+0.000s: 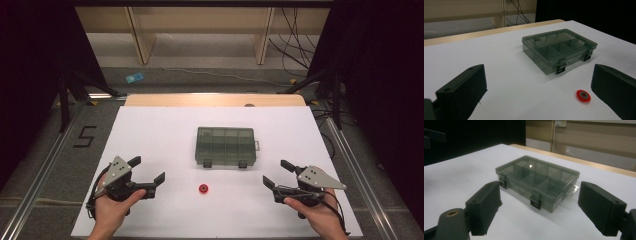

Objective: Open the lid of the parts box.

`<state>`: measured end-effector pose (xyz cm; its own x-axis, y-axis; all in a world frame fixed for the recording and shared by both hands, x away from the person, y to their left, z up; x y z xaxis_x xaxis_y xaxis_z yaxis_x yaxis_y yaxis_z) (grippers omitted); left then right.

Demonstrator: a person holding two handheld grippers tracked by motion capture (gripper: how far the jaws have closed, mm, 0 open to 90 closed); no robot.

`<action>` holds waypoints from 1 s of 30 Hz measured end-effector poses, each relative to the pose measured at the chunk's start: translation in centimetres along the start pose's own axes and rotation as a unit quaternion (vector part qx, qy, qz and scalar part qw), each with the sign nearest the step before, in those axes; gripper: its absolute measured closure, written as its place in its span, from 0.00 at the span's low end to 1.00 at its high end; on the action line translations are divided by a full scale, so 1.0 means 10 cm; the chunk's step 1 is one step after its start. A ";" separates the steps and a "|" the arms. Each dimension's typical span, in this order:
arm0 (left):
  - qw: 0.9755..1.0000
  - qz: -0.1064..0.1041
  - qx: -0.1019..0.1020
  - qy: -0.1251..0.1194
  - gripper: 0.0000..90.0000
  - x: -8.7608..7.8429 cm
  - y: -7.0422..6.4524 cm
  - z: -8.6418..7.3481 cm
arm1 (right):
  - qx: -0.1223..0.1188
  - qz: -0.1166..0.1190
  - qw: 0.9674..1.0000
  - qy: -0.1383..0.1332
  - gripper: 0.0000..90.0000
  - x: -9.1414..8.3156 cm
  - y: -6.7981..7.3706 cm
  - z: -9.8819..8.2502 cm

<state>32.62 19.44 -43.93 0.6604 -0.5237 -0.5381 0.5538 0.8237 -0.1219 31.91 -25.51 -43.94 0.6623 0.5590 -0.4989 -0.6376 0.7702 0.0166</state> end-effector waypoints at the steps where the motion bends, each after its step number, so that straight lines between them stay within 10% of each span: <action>1: 1.000 0.000 -0.001 -0.002 0.01 0.00 0.00 0.01 | 0.009 0.008 1.000 0.006 0.23 -0.01 0.01 0.00; 10: 1.000 -0.007 0.003 -0.014 0.06 0.01 -0.02 0.05 | -0.001 -0.011 1.000 -0.006 0.25 -0.03 -0.08 0.03; 14: 1.000 -0.013 -0.006 -0.001 0.24 0.01 -0.04 0.06 | -0.005 -0.018 1.000 0.002 0.29 -0.04 -0.08 0.06; 20: 0.998 0.011 -0.022 0.056 0.53 0.11 -0.06 0.10 | -0.008 -0.030 0.999 0.021 0.47 -0.02 -0.13 0.12; 30: 0.989 0.025 -0.008 0.146 1.00 0.49 -0.11 0.17 | 0.011 -0.015 0.991 0.133 0.97 0.25 -0.25 0.09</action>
<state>36.17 15.59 -45.00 0.5106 -0.3984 -0.7620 0.5142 0.8517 -0.1007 35.51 -25.76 -44.43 0.5520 0.4374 -0.7099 -0.6086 0.7933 0.0156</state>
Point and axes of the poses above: each handheld gripper's, and its own axes: x roughly forward along the jaws, z roughly out of its top, y roughly to its left, the point moved 2 cm from there along x, roughly forward along the jaws, and after that the axes turned 14 degrees about y, right-handed, at the moved point
